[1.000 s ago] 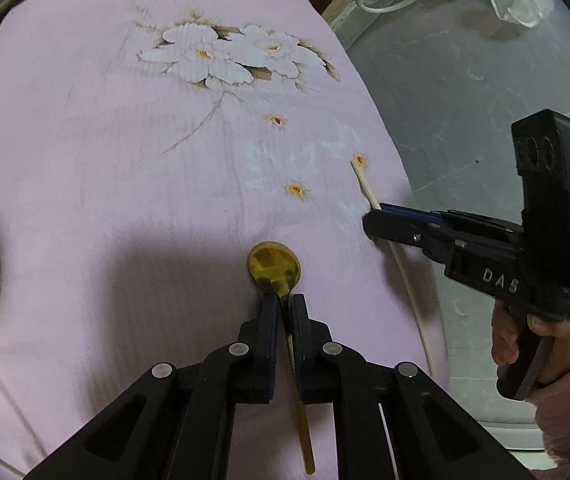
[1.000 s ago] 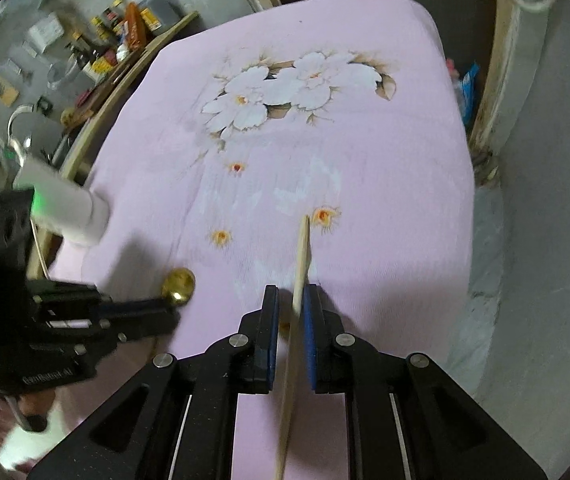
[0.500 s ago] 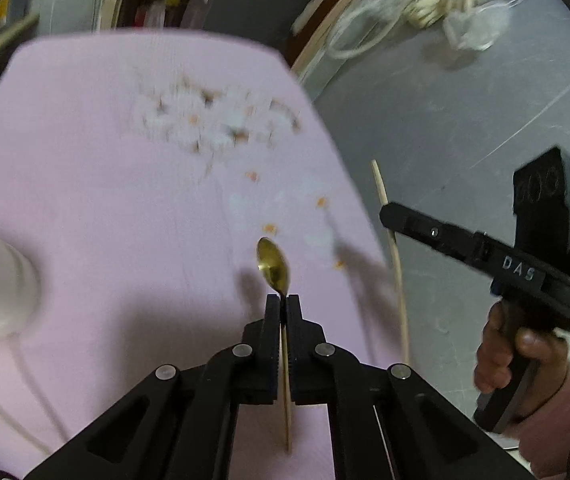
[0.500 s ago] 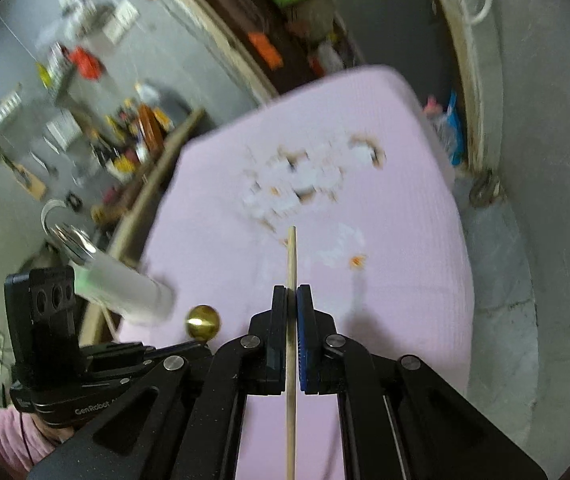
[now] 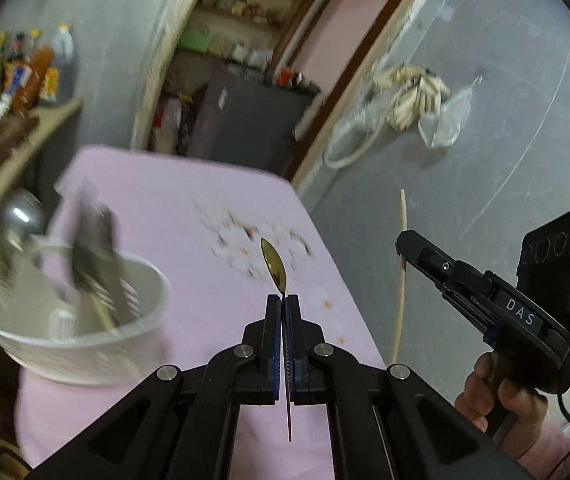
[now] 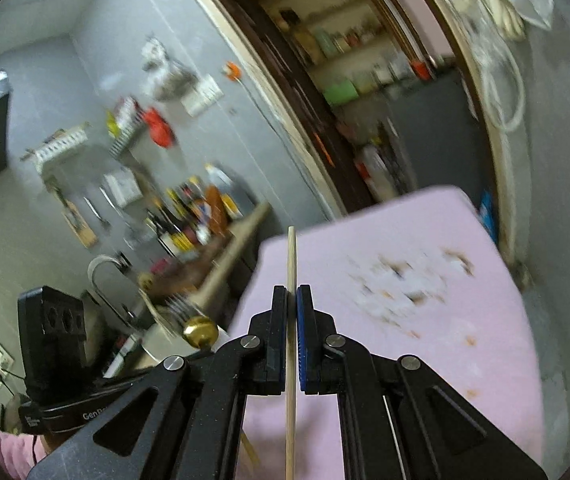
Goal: Organize utensils
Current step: 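Lift the gold spoon and chopstick and carry them over the white holder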
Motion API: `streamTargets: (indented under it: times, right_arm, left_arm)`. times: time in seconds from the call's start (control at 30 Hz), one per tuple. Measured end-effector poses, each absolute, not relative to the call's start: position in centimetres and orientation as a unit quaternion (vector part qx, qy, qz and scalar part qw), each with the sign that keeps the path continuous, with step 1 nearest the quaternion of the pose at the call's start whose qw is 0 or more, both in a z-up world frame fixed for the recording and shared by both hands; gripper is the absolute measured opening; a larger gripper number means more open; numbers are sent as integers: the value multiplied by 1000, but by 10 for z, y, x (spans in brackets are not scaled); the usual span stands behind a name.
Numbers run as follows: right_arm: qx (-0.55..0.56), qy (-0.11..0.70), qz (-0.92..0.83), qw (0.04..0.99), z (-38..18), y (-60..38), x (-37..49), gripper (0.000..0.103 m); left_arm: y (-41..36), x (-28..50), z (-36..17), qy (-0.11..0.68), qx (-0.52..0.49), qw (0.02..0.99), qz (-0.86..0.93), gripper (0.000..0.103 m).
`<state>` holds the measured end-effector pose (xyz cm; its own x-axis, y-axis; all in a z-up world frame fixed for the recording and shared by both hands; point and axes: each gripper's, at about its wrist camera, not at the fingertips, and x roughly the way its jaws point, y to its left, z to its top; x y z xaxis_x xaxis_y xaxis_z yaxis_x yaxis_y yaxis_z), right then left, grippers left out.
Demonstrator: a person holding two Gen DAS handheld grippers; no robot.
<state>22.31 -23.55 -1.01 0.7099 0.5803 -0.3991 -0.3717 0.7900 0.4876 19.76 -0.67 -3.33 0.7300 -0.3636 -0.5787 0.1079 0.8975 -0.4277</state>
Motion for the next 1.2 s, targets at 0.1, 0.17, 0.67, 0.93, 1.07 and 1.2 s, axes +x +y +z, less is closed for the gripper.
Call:
streamTargets:
  times: [0.1, 0.17, 0.67, 0.93, 1.07, 1.2]
  right_arm:
    - [199, 232, 284, 909, 13, -209, 223, 4]
    - [205, 206, 295, 910, 25, -191, 224, 4]
    - [179, 135, 287, 931, 34, -72, 252, 4]
    - [140, 149, 267, 942, 8, -64, 257, 4]
    - [138, 153, 259, 943, -3, -66, 262, 4]
    - [139, 149, 259, 944, -14, -65, 261, 4]
  left_arm:
    - [21, 190, -9, 317, -178, 925, -113, 3]
    - [43, 182, 10, 298, -173, 933, -100, 3]
    - [162, 180, 23, 227, -147, 961, 49, 3]
    - [167, 191, -17, 239, -141, 959, 56, 3]
    - [161, 190, -31, 232, -109, 964, 66, 3]
    - [153, 188, -40, 230, -90, 967, 64, 3]
